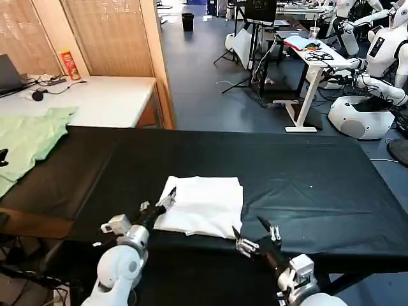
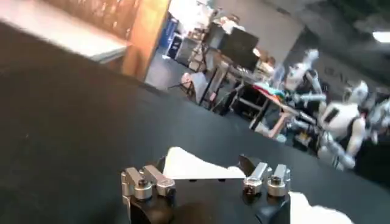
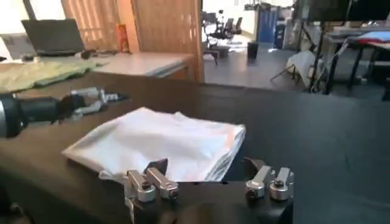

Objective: Fold and organize the clothes.

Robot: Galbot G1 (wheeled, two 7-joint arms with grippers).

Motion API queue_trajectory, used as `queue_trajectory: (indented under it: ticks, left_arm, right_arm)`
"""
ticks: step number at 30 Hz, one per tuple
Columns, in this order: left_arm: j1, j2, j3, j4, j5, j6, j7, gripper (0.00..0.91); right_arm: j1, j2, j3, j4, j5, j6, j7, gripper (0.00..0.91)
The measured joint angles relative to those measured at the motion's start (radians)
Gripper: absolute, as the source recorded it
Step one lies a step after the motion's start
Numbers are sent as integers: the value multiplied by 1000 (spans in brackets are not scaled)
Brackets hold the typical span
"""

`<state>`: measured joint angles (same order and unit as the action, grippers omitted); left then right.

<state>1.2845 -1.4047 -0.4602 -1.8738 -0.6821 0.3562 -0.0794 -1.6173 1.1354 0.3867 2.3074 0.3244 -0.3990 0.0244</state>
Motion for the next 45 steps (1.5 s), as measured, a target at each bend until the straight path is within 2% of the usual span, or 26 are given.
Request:
queue_trajectory:
  ticks: [4,6,7,8,9,10,12,20,26,31,41,45]
  left_arm:
    - [4,-2,-5,23,-41,2,3,878]
    - [4,-3,-10,32,-69,6,3,692]
    - [5,-1,-11,32,-78,7,3,468]
    - [6,-1,-12,31,-87,8,3,332]
    - [8,-1,-13,30,-93,11,3,156]
    - [8,-1,-13,30,-96,14,3,49]
    - [8,-3,-14,30,-102,17,1,0]
    - [6,-5,-18,32,-101,25,-6,0]
    - [11,28,-51,-15,-12,77,-34,0]
    - [24,142,-102,-57,114,90,-38,0]
    - [47,472,-261,-106,325,60,-10,0]
    - [44,538,-279,-163,397,63,-14,0]
  right_arm:
    - [1,5,3,10,0,-1,0,878]
    - [1,7,5,12,-1,-1,0,878]
    - [0,9,5,12,-1,-1,0,878]
    - [1,10,5,11,-1,-1,0,878]
    - [1,12,5,10,-2,-1,0,878]
    - [3,15,4,9,-3,-1,0,878]
    - [7,20,1,7,-4,-1,-1,878]
    - [16,31,-3,1,-12,1,-1,878]
    - [24,38,14,-7,-40,6,5,878]
    - [39,58,8,-39,-88,9,6,878]
    - [59,98,-14,-98,-98,15,6,878]
    - [57,107,-15,-109,-101,17,6,878]
